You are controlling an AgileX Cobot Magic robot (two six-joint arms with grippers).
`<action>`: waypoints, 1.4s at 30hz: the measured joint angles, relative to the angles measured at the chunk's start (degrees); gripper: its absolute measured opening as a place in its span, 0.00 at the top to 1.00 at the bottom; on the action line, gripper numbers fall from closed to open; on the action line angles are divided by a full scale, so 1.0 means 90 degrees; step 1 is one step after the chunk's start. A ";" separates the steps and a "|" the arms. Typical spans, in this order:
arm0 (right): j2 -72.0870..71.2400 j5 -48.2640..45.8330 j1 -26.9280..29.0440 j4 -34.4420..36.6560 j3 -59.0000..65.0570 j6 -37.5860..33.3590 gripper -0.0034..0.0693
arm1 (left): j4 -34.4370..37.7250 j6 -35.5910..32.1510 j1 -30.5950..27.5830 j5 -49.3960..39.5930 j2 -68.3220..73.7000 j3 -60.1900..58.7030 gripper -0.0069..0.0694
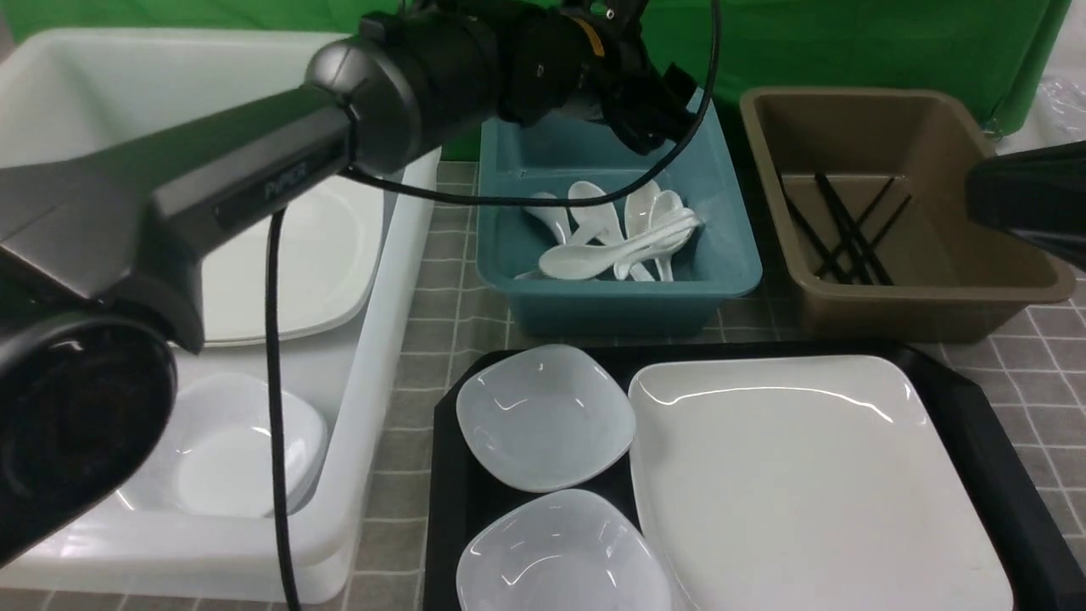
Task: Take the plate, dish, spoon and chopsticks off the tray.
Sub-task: Use the left arm to grab a small plate from the dinner plate
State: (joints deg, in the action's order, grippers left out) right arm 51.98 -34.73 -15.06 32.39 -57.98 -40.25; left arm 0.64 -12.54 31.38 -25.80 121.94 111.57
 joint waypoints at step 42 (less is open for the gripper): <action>0.0188 -0.0421 0.0000 0.0012 0.0054 0.0235 0.90 | 0.0331 -0.0017 0.1058 -0.2617 -0.2226 -0.4604 0.20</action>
State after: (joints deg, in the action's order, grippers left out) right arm 53.66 -38.51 -15.06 32.50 -57.50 -38.14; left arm 3.62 -12.69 40.90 -49.35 101.90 70.14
